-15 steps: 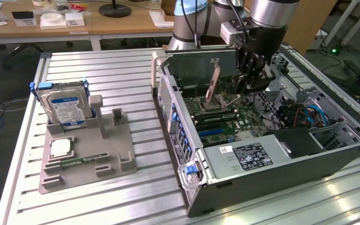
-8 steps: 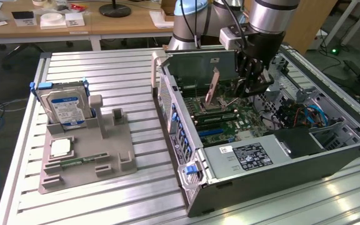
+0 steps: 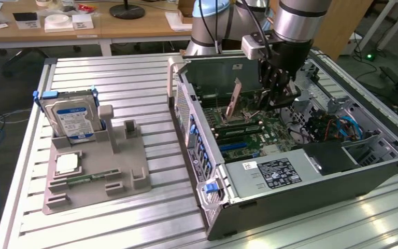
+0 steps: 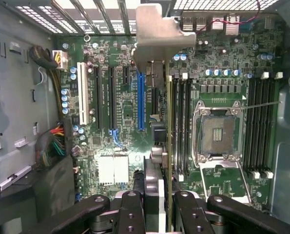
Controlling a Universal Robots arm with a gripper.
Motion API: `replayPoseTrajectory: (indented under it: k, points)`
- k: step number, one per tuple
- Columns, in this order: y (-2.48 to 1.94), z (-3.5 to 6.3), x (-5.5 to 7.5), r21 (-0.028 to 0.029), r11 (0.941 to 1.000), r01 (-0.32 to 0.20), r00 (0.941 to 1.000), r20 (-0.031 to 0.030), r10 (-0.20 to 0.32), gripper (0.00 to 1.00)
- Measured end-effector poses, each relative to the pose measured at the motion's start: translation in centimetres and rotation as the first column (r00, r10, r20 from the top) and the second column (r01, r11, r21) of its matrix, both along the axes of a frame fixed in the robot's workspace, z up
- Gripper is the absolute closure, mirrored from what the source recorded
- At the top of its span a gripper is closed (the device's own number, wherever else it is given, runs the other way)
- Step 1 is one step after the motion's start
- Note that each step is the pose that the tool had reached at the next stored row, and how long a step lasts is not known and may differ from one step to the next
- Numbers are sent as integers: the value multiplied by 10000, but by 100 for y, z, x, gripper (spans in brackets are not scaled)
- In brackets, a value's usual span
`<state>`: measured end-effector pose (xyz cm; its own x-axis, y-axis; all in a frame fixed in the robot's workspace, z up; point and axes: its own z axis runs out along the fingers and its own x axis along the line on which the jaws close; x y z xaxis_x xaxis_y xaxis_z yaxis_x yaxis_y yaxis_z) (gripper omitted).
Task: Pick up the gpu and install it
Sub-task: 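Insert the gpu into the slot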
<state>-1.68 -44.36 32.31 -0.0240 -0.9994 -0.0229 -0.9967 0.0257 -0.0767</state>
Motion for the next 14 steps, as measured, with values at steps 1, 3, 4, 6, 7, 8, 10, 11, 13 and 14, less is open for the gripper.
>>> replayPoseTrajectory:
  k: [1,3,4,6,7,8,10,11,13,14]
  points:
    - [0,-5,0,1,10000,0,10000,0,0,72]
    - [0,-18,-3,4,10000,34,10000,-1,-34,72]
    - [0,-27,-4,2,10000,57,10000,-5,-57,72]
    - [0,-51,-4,-11,10000,91,10000,-6,-91,72]
    - [0,-63,-5,-50,9999,101,9999,-6,-101,72]
    - [0,-78,-9,-83,9999,119,9999,-6,-120,72]
    - [0,-106,-36,-102,9998,159,9999,-5,-159,72]
    - [0,-117,-51,-103,9998,177,9998,-5,-177,72]
    - [0,-132,-69,-105,9998,194,9998,-4,-194,72]
    - [0,-138,-73,-104,9998,195,9998,-6,-195,72]
